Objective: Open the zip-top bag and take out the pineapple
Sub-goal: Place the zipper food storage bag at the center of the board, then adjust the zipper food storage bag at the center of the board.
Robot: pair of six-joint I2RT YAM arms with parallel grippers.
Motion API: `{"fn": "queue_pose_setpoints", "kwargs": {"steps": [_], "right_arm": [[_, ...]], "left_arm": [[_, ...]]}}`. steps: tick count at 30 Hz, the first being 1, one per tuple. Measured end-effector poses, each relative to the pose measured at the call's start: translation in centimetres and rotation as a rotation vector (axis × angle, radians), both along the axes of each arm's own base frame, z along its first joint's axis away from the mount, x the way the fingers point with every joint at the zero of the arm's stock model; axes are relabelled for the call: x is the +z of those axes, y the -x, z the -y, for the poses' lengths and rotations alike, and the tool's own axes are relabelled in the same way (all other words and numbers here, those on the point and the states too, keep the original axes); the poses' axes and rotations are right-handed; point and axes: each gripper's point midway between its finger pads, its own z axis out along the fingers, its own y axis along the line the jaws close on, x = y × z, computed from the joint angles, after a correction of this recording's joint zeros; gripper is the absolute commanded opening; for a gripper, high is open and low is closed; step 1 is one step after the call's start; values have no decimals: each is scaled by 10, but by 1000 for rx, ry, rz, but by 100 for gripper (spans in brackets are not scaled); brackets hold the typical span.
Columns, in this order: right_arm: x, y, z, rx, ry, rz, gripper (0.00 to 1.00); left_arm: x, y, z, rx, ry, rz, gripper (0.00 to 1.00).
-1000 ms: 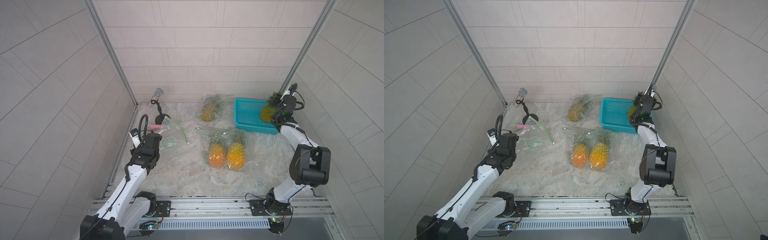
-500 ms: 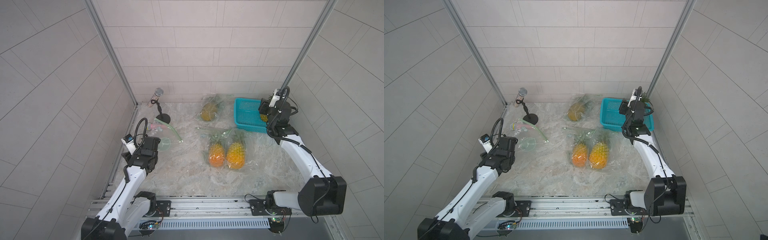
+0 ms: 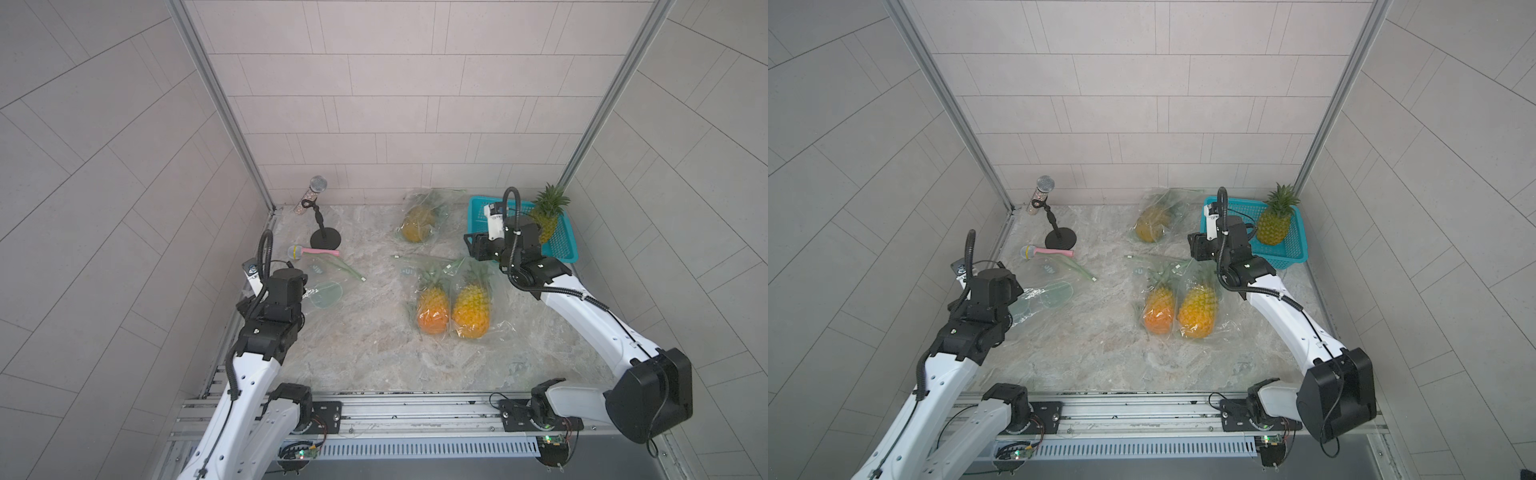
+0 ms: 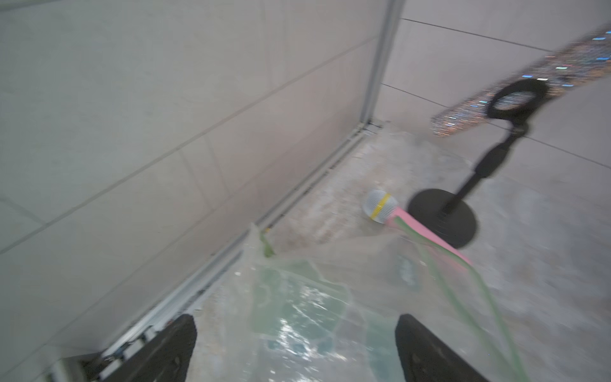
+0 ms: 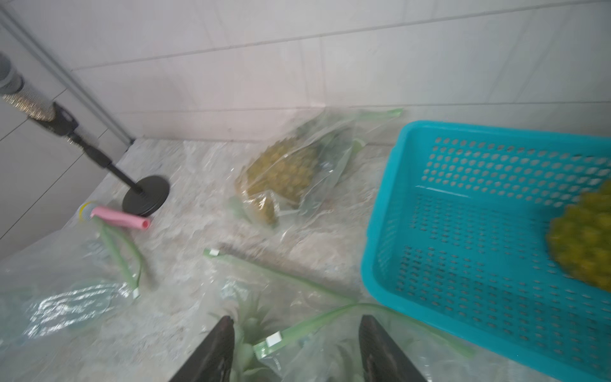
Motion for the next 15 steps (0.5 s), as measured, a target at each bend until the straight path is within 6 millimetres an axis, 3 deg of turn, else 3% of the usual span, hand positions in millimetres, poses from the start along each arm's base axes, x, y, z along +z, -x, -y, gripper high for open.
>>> {"fn": "queue_pose_setpoints", "kwargs": {"steps": [6, 10, 15], "right_arm": [[-42, 8, -52, 164, 17, -178, 57], [-56, 7, -66, 208, 44, -269, 57], [-66, 1, -77, 246, 105, -362, 57]], "left_arm": [[-13, -30, 73, -351, 220, -33, 94], [-31, -37, 120, -541, 336, -110, 93], [-30, -38, 158, -694, 428, -113, 92]]}}
